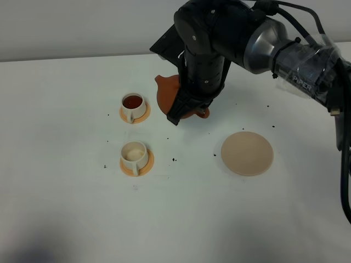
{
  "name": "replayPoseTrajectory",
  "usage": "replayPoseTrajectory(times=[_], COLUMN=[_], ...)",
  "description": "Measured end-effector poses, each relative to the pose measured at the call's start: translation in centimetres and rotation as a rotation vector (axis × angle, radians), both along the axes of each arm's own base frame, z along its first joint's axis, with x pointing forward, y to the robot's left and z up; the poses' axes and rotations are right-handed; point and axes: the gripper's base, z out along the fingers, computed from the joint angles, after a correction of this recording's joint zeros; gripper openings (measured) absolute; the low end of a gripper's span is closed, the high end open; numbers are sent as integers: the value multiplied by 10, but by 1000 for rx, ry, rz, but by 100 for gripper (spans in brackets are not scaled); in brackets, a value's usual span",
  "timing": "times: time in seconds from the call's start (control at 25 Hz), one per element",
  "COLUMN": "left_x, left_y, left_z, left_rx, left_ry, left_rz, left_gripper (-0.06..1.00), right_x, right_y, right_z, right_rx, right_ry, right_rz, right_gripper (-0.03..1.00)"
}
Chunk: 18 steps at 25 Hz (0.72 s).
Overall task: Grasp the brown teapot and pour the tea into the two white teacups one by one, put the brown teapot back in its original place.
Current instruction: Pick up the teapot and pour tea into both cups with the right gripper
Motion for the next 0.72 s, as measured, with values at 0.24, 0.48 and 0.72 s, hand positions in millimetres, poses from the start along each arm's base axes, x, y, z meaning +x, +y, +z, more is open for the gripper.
replayPoseTrajectory(times=[0.24, 0.48, 0.72], left_x=[0, 0, 0], left_y=[0, 0, 0], left_z=[0, 0, 0], left_rx=[0, 0, 0], left_ry=[0, 0, 0], left_rz=[0, 0, 0], left_gripper=[39, 39, 39], right_x=[-34, -61, -86], right_y=[13, 17, 14], right_z=[-10, -21, -32], right_rx=[-108, -161, -196], right_ry=[-19, -5, -30], right_rz=[58, 71, 104], right_gripper=[11, 11, 11])
